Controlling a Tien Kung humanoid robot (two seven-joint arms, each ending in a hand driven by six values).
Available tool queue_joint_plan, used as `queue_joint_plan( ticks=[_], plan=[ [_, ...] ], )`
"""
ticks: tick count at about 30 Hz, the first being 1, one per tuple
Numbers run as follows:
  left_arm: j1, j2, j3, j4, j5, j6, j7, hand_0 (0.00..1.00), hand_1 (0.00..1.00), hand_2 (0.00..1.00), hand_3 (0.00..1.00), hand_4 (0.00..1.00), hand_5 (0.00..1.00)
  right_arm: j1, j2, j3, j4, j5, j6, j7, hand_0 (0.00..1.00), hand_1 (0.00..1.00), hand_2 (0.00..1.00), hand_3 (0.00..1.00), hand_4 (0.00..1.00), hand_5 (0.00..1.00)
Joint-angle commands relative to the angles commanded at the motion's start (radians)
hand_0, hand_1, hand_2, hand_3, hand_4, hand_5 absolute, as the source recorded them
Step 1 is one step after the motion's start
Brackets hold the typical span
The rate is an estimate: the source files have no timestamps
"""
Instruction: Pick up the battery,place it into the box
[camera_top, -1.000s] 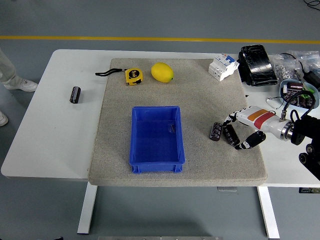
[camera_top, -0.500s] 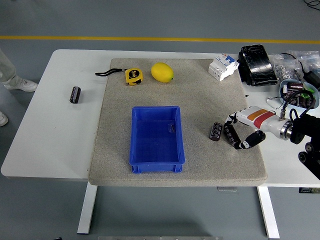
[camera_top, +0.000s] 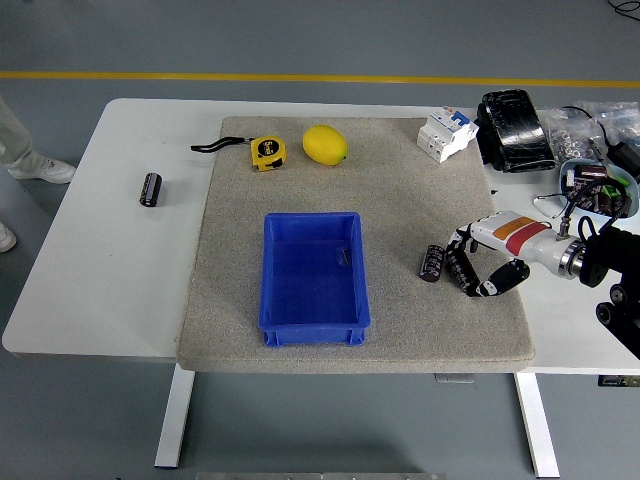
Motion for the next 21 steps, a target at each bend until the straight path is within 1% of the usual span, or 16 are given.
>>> queue_joint_plan(
  ticks=[5,10,13,17,21],
  plan=[
    [0.003,0.002,-0.003,0.0,0.004,0.0,0.001,0.507,0.521,0.589,0.692,0.65,0.77,-0.005,-0.003,0.018,0.017,0.0,0.003,0.001,0.543,0.509,0.526,0.484,0.786,0.11],
    [0.006,0.004,-0.009,0.0,0.009,-0.001,0.003,0.507,0.521,0.589,0.692,0.65,0.77,-0.004,-0.007,0.051,0.065,0.003,0.007,0.0,0.543,0.509,0.526,0.484,0.786,0.11],
    [0.007,0.005,-0.013,0.0,0.013,-0.001,0.003,0.507,0.521,0.586,0.689,0.65,0.768,0.004,-0.002,0.074,0.114,0.022,0.024,-0.009,0.546,0.508,0.523,0.485,0.782,0.113],
    [0.008,0.002,-0.022,0.0,0.013,0.003,0.001,0.507,0.52,0.585,0.689,0.65,0.767,0.023,0.02,0.101,0.189,0.037,0.042,-0.017,0.541,0.51,0.525,0.485,0.781,0.117],
    [0.004,0.005,-0.01,0.0,0.003,0.005,-0.001,0.507,0.52,0.585,0.689,0.65,0.767,0.056,0.046,0.096,0.279,0.081,0.066,-0.039,0.541,0.51,0.525,0.485,0.781,0.117]
  ],
)
